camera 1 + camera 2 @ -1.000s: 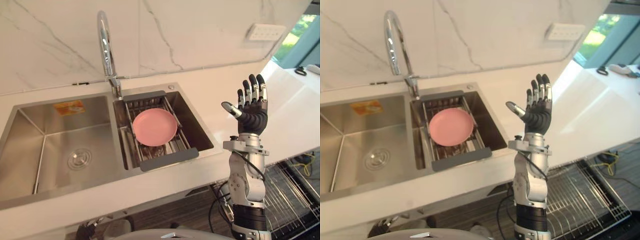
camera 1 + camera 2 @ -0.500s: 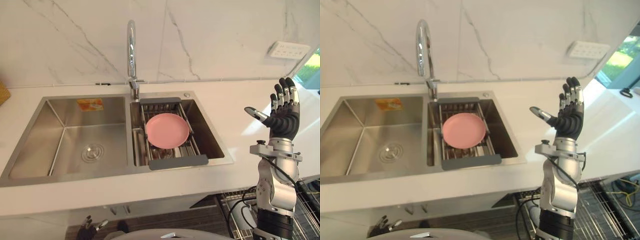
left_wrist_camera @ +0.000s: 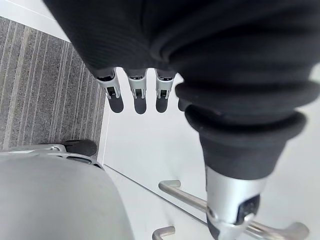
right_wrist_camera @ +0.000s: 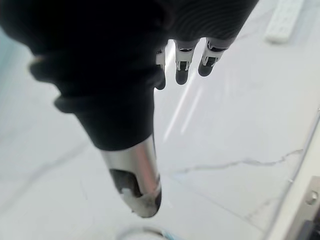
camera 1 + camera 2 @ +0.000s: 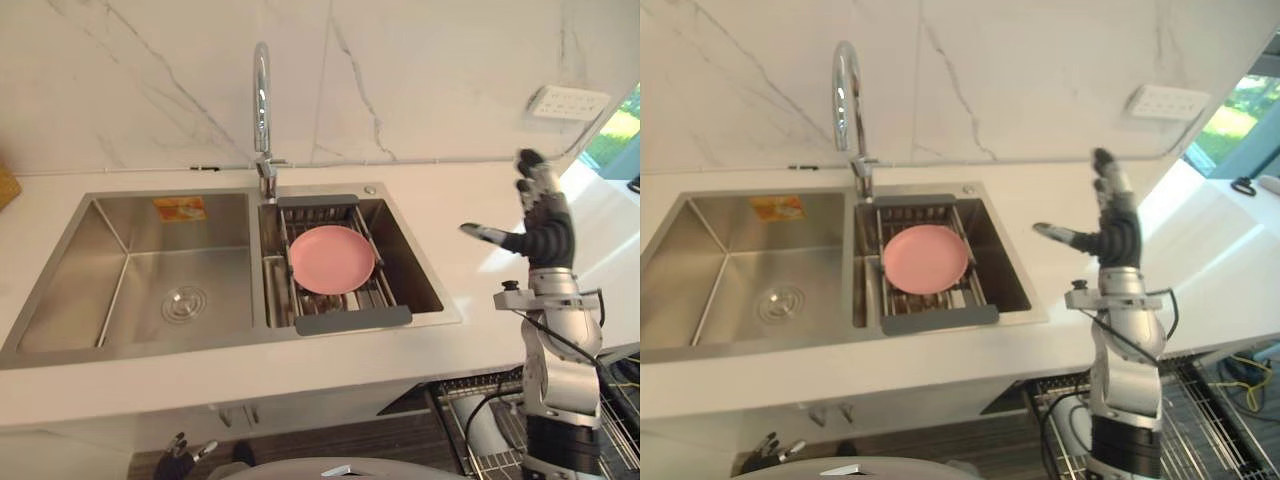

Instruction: Walk over to the sink, pick up the cup, carry it to the dishwasher, place the cup inside the dishwasher, then close the dishwasher door

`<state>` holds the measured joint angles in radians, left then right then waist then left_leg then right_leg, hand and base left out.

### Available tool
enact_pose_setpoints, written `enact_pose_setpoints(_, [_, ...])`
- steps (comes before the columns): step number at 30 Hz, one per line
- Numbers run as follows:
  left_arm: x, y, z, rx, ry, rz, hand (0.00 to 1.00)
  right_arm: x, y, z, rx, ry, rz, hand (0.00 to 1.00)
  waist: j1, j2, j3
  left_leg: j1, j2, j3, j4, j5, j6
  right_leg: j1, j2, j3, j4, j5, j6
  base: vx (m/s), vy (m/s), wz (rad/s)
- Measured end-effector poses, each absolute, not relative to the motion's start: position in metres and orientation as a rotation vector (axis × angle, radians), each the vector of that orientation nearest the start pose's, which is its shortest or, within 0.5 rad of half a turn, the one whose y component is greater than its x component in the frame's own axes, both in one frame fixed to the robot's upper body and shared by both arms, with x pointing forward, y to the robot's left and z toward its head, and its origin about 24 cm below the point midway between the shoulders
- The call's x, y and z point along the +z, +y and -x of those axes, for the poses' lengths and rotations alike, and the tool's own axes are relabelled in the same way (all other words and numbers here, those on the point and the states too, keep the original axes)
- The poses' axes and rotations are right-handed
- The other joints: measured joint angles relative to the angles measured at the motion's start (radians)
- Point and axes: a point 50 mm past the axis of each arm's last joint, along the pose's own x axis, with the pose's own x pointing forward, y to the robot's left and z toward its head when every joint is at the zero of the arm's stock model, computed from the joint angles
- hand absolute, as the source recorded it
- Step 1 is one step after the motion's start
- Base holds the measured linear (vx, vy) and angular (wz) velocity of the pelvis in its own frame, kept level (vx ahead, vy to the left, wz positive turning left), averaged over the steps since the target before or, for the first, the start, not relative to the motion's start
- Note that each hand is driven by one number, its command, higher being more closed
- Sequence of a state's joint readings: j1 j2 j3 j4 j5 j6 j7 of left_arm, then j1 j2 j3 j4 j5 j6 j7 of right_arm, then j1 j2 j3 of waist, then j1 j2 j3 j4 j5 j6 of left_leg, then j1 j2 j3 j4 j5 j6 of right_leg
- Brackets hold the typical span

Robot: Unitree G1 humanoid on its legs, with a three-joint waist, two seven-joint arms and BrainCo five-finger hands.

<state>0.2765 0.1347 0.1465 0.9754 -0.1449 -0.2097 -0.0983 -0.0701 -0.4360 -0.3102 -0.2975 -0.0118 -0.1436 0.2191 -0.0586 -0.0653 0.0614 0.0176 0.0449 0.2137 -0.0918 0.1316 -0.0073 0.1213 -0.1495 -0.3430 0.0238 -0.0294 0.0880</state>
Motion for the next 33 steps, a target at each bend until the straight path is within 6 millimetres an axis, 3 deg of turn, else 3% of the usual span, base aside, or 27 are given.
enact_pose_setpoints(5, [-0.160,0.231,-0.034,0.281,1.142,0.097,0.00,0.191,-0.227,-0.253,0.207,-0.470,0.840,0.00,0.005,-0.023,0.000,-0.003,-0.001,-0.012,0.000,0.004,0.000,0.000,0.000,-0.003,-0.001,0.000,0.000,0.00,0.000,0.07])
enact_pose_setpoints(8, [-0.162,0.234,-0.027,0.319,1.202,0.130,0.00,0.184,-0.215,-0.258,0.306,-0.411,0.921,0.00,0.019,-0.038,-0.003,-0.009,-0.002,-0.021,0.000,0.005,0.000,0.000,0.002,-0.011,-0.002,0.000,0.000,0.01,0.000,0.08])
enact_pose_setpoints(14, [-0.164,0.234,-0.024,0.355,1.253,0.186,0.00,0.166,-0.196,-0.269,0.465,-0.293,1.068,0.00,0.034,-0.037,-0.002,-0.018,0.000,-0.035,0.000,0.009,-0.001,0.002,0.008,-0.025,-0.002,0.002,-0.003,0.01,-0.007,0.07])
enact_pose_setpoints(22, [-0.165,0.233,-0.025,0.365,1.262,0.211,0.00,0.119,-0.190,-0.280,0.582,-0.064,1.218,0.00,0.048,-0.029,0.018,-0.018,-0.019,-0.051,0.000,0.000,0.012,0.023,-0.001,-0.051,-0.015,-0.014,0.021,0.01,0.009,0.12])
enact_pose_setpoints(29, [-0.164,0.233,-0.030,0.358,1.249,0.206,0.00,0.103,-0.198,-0.284,0.558,0.008,1.285,0.00,0.057,-0.032,0.037,-0.020,-0.052,-0.056,0.000,-0.012,0.019,0.025,-0.025,-0.051,-0.005,-0.017,0.026,0.08,0.037,0.06])
enact_pose_setpoints(33, [-0.163,0.233,-0.033,0.346,1.237,0.193,0.00,0.098,-0.192,-0.283,0.568,-0.021,1.335,0.00,0.059,-0.033,0.044,-0.015,-0.061,-0.067,0.000,-0.016,0.024,0.036,-0.031,-0.050,-0.005,-0.017,0.026,0.09,0.020,0.09])
